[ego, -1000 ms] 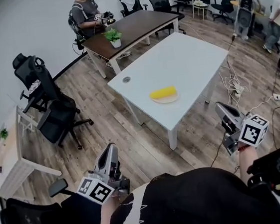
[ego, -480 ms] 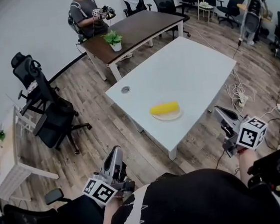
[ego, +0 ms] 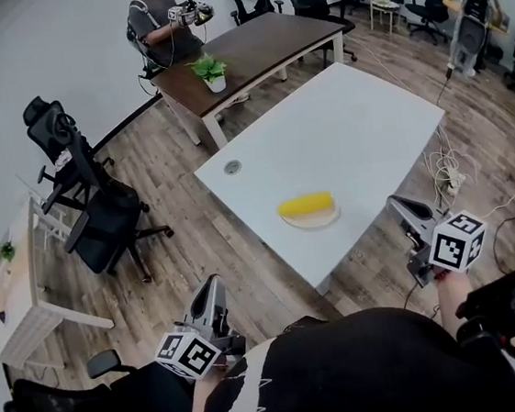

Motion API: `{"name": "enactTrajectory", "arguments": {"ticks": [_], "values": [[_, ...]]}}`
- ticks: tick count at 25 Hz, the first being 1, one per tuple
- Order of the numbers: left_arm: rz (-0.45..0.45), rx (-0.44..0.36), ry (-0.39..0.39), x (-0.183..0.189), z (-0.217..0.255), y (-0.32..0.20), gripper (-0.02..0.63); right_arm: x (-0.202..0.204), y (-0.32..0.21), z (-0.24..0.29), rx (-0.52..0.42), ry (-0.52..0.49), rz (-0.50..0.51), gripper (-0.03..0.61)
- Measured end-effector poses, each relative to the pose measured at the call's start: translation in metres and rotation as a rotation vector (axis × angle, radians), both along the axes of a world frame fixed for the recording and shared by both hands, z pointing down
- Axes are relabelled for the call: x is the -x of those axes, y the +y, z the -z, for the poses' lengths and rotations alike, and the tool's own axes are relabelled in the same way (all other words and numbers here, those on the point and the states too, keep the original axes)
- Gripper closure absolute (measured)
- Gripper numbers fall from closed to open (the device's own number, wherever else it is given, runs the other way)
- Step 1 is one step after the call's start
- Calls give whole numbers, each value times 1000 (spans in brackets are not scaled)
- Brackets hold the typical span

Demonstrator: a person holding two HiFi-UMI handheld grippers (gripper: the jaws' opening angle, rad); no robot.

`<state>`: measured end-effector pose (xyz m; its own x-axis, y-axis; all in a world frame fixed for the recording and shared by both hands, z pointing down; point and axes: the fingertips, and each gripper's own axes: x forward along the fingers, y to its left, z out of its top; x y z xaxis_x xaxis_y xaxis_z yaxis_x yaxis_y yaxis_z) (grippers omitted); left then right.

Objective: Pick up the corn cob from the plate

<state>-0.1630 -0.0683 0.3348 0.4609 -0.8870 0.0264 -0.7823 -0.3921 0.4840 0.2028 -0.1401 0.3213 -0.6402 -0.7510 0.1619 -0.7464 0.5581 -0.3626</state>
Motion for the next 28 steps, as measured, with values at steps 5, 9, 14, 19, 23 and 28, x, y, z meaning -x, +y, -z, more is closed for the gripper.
{"name": "enactTrajectory", "arguments": {"ticks": [5, 9, 14, 19, 23, 28], "values": [[-26, 8, 11, -11, -1, 0, 600, -11, -1, -8, 22, 0, -19, 563], [-19, 34, 23, -7, -10, 2, 600, -13, 4, -24, 51, 8, -27, 563], [-1, 53, 62, -5, -15, 11, 600, -16, 11, -39, 88, 4, -38, 563], [-25, 73, 7, -9, -23, 23, 600, -7, 18, -50, 123, 23, -19, 563], [-72, 77, -61, -20, -28, 18, 600, -6, 20, -62, 150, 31, -29, 563], [-111, 68, -14, -22, -31, -7, 600, -12, 19, -75, 186, 53, -70, 563]]}}
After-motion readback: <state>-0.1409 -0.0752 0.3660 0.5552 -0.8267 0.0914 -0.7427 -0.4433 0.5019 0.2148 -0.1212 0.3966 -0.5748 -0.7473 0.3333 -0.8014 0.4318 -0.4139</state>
